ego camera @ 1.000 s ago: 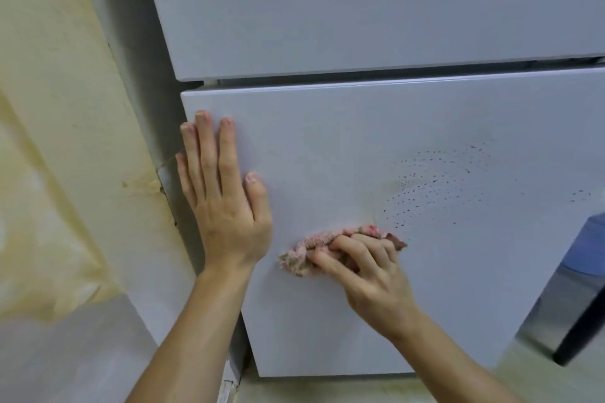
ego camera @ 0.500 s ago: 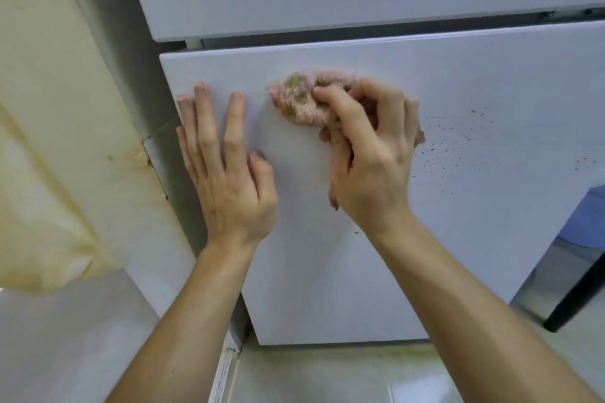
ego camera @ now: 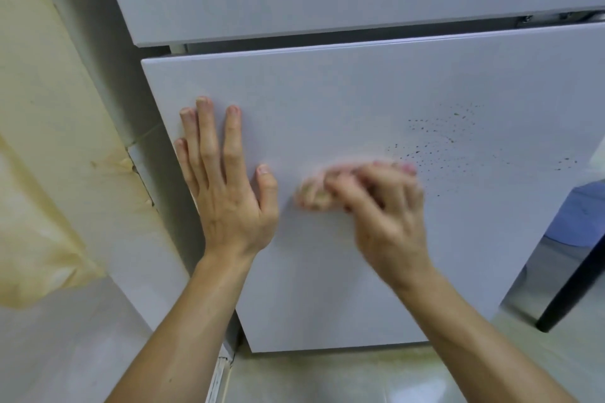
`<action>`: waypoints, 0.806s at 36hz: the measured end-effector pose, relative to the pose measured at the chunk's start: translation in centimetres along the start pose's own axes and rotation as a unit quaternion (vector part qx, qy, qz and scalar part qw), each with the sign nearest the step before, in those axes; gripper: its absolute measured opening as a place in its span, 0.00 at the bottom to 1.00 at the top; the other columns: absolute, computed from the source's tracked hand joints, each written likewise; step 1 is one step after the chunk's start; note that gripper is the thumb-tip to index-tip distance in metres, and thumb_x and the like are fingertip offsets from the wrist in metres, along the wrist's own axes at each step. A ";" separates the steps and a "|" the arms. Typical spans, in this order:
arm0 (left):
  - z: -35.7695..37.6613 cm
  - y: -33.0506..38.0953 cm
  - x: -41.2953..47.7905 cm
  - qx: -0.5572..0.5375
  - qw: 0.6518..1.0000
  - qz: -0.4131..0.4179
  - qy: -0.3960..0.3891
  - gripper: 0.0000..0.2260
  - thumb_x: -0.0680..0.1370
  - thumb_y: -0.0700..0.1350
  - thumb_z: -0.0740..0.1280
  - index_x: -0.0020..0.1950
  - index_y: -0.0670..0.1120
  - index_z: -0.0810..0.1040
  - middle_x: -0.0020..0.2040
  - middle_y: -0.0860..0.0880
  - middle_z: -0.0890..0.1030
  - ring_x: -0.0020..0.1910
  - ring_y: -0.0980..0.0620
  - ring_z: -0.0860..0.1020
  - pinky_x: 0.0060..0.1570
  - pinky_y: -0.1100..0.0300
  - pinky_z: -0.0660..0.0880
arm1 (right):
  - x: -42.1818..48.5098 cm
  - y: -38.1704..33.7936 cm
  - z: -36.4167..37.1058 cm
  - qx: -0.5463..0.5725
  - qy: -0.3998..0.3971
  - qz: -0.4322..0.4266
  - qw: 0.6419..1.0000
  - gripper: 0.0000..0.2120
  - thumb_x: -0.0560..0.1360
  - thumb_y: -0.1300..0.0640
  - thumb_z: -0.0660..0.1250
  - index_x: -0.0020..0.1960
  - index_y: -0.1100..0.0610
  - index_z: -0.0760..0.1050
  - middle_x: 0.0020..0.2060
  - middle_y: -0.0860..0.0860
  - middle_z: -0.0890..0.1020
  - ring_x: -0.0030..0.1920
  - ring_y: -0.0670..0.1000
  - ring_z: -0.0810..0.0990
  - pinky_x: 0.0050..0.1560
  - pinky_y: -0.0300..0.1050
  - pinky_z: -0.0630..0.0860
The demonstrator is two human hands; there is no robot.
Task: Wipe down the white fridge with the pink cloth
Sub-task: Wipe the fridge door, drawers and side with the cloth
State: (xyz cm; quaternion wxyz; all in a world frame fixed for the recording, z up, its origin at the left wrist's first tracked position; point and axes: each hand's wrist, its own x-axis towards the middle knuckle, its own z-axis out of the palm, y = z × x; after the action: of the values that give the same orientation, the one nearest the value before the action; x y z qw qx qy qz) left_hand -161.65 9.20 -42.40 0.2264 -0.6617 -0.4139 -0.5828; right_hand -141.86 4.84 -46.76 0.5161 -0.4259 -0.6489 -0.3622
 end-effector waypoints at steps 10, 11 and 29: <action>0.5 1.4 -0.1 0.014 0.999 0.036 -0.013 0.32 0.77 0.41 0.66 0.81 0.41 0.64 0.82 0.35 0.58 0.83 0.34 0.54 0.83 0.39 0.47 | 8.0 1.6 -1.3 0.000 0.124 0.105 0.987 0.21 0.80 0.74 0.63 0.64 0.57 0.84 0.60 0.58 0.78 0.60 0.59 0.72 0.61 0.56 0.74; 0.5 1.5 -0.1 0.015 0.999 0.039 -0.015 0.32 0.76 0.41 0.67 0.81 0.42 0.64 0.82 0.35 0.58 0.83 0.34 0.53 0.82 0.39 0.47 | 6.7 1.7 -1.0 -0.005 0.121 0.089 0.989 0.19 0.81 0.73 0.64 0.64 0.57 0.84 0.61 0.56 0.76 0.61 0.58 0.71 0.61 0.57 0.74; 1.3 2.9 -0.3 0.013 1.000 0.015 -0.008 0.33 0.75 0.38 0.65 0.80 0.39 0.65 0.82 0.33 0.58 0.82 0.30 0.54 0.82 0.36 0.47 | 2.1 5.6 -3.0 -0.024 0.060 0.058 0.996 0.16 0.83 0.68 0.62 0.62 0.54 0.84 0.63 0.53 0.72 0.65 0.56 0.70 0.71 0.53 0.68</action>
State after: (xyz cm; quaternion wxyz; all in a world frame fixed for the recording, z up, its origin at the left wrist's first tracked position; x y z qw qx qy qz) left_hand -158.54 8.50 -42.41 0.2402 -0.6692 -0.4130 -0.5691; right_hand -135.82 4.61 -43.97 0.5636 -0.4527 -0.5821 -0.3723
